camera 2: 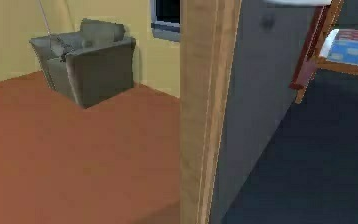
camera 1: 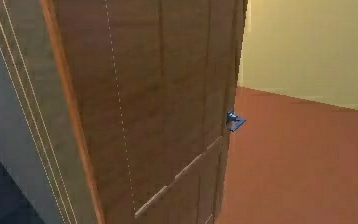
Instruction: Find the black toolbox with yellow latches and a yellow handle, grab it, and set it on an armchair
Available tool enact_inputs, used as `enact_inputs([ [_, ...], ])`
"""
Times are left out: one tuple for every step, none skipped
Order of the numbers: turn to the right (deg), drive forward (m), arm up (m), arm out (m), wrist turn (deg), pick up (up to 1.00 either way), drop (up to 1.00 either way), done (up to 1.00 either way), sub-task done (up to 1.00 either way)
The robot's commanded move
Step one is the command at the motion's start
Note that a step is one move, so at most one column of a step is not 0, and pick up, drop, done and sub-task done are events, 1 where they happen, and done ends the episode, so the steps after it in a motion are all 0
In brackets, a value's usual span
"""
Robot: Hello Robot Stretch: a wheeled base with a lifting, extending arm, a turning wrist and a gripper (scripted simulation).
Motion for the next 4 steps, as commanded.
enact_inputs([
  [39.0, 0.00, 0.00, 0.00, 0.0, 0.00, 0.00, 0.00, 0.00],
  [0.0, 1.00, 0.00, 0.00, 0.0, 0.00, 0.00, 0.00, 0.00],
  [0.0, 0.20, 0.00, 0.00, 0.0, 0.00, 0.00, 0.00, 0.00],
  [-18.0, 0.00, 0.00, 0.00, 0.0, 0.00, 0.00, 0.00, 0.00],
])
